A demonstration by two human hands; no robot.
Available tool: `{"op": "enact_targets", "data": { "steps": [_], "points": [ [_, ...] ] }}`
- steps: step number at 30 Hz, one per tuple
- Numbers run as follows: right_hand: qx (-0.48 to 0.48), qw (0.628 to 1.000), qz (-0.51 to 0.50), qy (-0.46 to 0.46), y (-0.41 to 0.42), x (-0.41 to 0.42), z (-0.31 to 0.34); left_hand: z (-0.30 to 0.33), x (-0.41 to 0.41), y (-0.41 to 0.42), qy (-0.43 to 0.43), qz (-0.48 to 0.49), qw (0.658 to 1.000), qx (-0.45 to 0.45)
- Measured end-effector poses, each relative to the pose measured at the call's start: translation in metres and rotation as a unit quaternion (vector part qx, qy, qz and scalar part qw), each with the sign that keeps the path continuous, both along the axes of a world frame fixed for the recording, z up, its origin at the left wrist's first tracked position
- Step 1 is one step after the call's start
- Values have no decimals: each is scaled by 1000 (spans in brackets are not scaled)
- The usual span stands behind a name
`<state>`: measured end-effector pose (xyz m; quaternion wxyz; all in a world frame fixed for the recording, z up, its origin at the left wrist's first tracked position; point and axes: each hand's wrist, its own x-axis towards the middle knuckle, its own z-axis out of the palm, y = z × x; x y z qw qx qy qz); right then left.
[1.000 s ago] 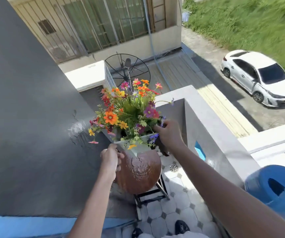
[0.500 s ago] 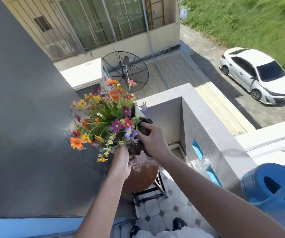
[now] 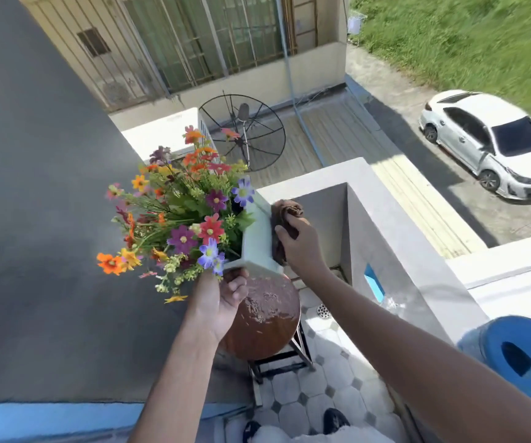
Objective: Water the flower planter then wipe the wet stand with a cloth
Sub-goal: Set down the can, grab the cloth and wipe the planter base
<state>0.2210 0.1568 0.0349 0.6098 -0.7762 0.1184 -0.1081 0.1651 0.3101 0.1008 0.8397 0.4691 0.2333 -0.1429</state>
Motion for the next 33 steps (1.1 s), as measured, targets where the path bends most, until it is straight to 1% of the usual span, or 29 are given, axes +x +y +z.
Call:
{"op": "enact_targets", "data": {
  "steps": [2, 5, 8, 10, 12, 15, 18, 20, 24, 27, 31, 33],
  "points": [
    [13, 1000, 21, -4, 6, -20, 4, 2, 4, 3, -5, 13, 1000, 6],
    [22, 999, 46, 4, 15, -46, 18, 1, 5, 6, -5, 18, 999, 51],
    [102, 993, 62, 2, 26, -58, 39, 0, 1, 4, -10, 15, 997, 77],
    [124, 990, 56, -23, 31, -50, 53, 0, 0, 6, -16, 11, 996, 85],
    [127, 990, 47, -39, 35, -32, 63, -1, -1, 13, -13, -18, 997, 80],
    [70, 996, 26, -46, 37, -4, 70, -4, -2, 26, -3, -47, 998, 51],
    [24, 999, 12, -18, 40, 12, 57, -2, 0, 36, 0, -49, 998, 28],
    [10, 1000, 16, 7, 45, 13, 39, 1, 4, 43, 0, -40, 999, 14],
    [27, 999, 17, 43, 66, -12, 15, -2, 17, 59, 2, -39, 999, 10],
    [52, 997, 27, 59, 77, -25, 14, -10, 29, 65, 14, -38, 999, 26],
    [90, 995, 27, 30, 92, -29, 22, -34, 49, 73, 13, -48, 996, 72],
    [111, 993, 30, 19, 95, -26, 26, -42, 55, 74, 18, -49, 996, 74]
  ]
}}
